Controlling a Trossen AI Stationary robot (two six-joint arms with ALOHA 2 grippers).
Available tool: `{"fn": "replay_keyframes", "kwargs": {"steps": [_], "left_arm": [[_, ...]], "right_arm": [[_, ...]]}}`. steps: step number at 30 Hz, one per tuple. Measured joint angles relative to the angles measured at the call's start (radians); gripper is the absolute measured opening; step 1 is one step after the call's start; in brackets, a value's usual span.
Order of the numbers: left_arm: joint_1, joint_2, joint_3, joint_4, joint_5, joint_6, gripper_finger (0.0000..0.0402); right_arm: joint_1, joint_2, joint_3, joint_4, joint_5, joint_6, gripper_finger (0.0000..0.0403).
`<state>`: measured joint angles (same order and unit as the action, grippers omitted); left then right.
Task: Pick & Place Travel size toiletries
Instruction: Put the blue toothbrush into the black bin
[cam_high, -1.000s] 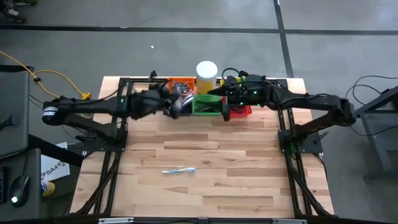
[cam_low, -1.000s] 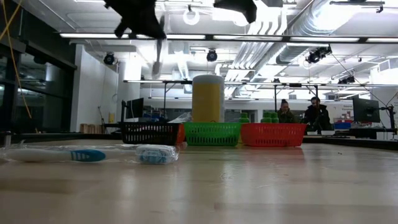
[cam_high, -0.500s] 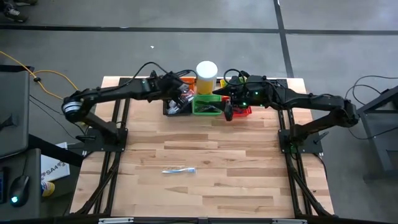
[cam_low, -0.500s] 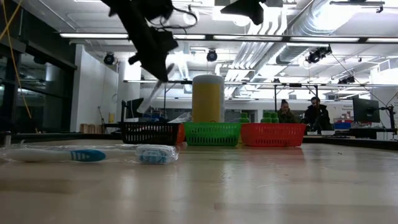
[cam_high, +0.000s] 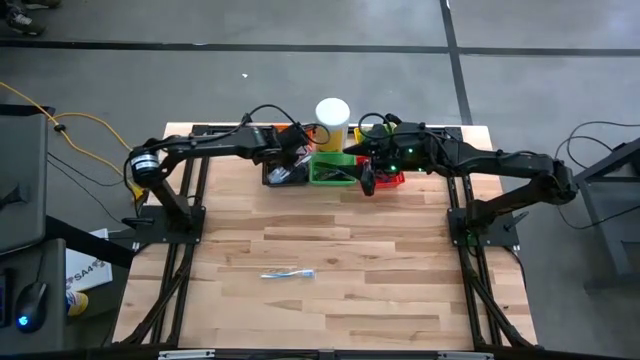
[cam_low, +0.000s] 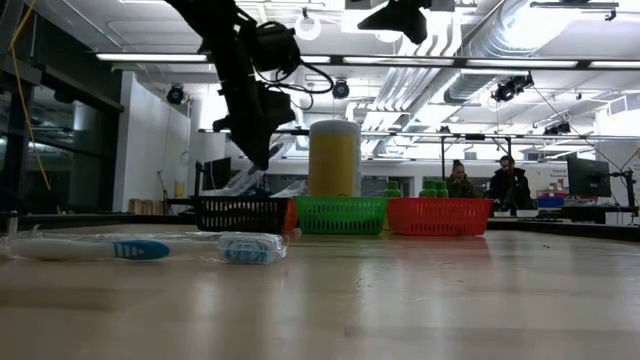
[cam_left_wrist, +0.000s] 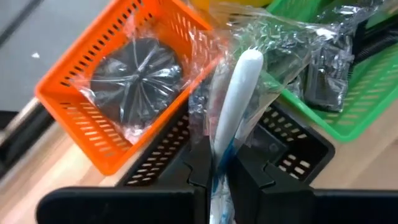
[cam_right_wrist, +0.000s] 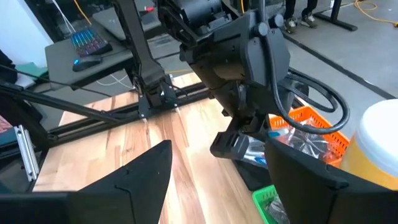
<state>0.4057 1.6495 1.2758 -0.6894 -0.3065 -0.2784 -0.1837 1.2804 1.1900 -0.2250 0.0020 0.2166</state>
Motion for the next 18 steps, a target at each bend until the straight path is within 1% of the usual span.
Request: {"fn": "replay_keyframes", "kwargs": {"steps": [3,6,13,18], "left_arm": [[0.0,0.007,0.0,-0.011,0.029,-0.015,0.0032],[0.0,0.019,0.0,-0.018,0.036,-0.015,0.0047],[0.0,0.018,0.002,-0.026,0.035,-0.015,0.0115],[0.0,0.018,0.043,-0.042,0.035,-0.015,0.0155]], "right_arm": [[0.0,0.0,0.0,-0.007,0.0,0.0,0.025],[0.0,0.0,0.0,-0.007,0.0,0.0,0.025],[0.0,0.0,0.0,-0.007,0.0,0.0,0.025],[0.0,0.0,0.0,-0.007,-0.001,0.0,0.025]]}}
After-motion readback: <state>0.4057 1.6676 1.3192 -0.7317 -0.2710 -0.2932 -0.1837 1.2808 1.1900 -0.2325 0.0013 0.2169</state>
